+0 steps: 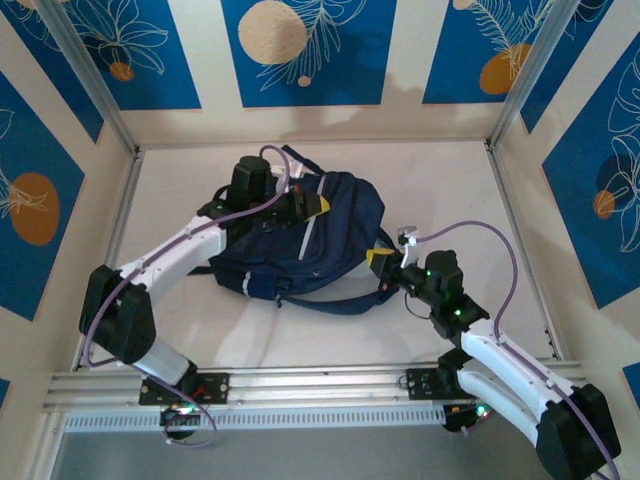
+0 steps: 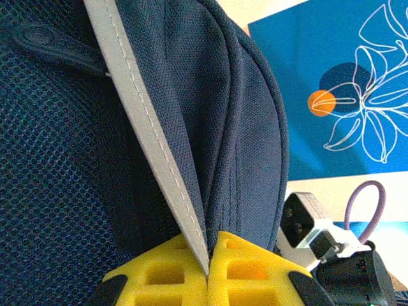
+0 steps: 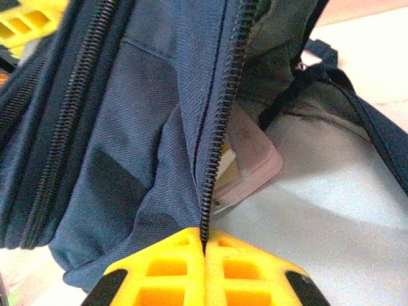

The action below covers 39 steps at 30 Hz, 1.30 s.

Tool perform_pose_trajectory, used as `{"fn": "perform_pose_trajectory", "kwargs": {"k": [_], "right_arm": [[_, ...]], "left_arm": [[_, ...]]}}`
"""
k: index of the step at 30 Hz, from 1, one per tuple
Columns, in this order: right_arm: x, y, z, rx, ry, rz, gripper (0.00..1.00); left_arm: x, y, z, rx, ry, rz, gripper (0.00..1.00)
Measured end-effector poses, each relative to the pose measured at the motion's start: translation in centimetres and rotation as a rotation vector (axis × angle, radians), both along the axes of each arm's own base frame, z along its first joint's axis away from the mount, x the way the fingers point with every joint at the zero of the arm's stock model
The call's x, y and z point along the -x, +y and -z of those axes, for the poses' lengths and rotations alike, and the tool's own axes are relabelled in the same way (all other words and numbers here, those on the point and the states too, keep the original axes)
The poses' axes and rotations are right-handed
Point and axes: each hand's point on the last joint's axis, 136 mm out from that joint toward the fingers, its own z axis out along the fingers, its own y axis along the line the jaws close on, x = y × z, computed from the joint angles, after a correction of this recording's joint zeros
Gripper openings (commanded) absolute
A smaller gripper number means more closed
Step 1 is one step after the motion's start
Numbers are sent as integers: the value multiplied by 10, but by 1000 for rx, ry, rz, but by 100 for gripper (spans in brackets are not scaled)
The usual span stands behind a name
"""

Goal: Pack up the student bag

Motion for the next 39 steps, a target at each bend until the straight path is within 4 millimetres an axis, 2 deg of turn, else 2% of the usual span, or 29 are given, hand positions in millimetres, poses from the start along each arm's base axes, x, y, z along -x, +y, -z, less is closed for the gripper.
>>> {"fn": "perform_pose_trajectory", "kwargs": {"k": [5, 11, 15, 20, 25, 27, 30, 34, 39], "right_arm": [[14, -2, -17, -2, -64, -18, 0], [29, -4, -21, 43, -109, -21, 0], [24, -11, -8, 98, -77, 24, 0], [6, -18, 3, 176, -10, 102, 0], [-6, -46, 40, 324, 105, 238, 0], [-6, -52, 46, 357, 125, 261, 0], [-5, -50, 36, 338, 102, 250, 0], [8, -33, 4, 249, 24, 173, 2], [24, -24, -26, 163, 18, 133, 0]], "left_arm": [[-1, 1, -1, 17, 19, -9, 0], [1, 0, 4, -7, 74, -3, 0], [0, -2, 4, -48, 133, -1, 0], [-1, 0, 3, -101, 187, -19, 0], [-4, 10, -5, -128, 197, -56, 0], [-3, 13, -6, -136, 197, -66, 0], [-3, 17, -8, -147, 181, -88, 0], [-4, 14, -2, -137, 180, -86, 0], [-4, -15, 29, -156, 211, -31, 4]]}}
